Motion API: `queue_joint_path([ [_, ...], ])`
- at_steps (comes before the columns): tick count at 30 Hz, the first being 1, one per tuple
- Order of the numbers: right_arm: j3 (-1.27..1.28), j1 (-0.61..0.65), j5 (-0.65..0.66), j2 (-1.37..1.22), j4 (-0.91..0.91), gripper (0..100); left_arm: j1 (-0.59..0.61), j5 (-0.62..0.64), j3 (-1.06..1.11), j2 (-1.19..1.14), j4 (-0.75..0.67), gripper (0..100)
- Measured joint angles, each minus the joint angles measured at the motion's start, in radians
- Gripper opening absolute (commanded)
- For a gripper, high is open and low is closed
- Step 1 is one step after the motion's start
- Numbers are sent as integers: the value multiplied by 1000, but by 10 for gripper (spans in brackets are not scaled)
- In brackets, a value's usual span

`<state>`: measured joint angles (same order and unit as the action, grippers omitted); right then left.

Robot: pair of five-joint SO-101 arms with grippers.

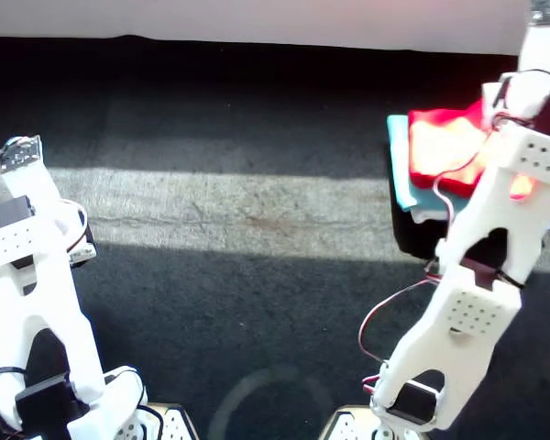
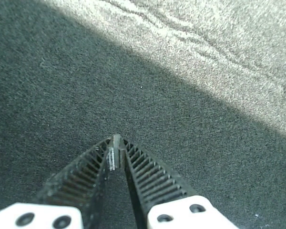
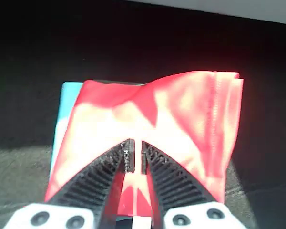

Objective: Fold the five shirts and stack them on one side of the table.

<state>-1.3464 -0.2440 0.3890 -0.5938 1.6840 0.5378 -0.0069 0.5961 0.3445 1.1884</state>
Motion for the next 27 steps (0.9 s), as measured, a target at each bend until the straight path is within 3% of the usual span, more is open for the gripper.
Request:
queue_joint_path([
  [6, 44, 95, 25, 2, 68, 6, 0, 0, 0, 0, 0, 10],
  [18, 661, 98, 143, 141, 66, 6, 0, 0, 0, 0, -48, 10],
  [27, 802, -3, 172, 147, -51, 6, 0, 0, 0, 0, -51, 10],
])
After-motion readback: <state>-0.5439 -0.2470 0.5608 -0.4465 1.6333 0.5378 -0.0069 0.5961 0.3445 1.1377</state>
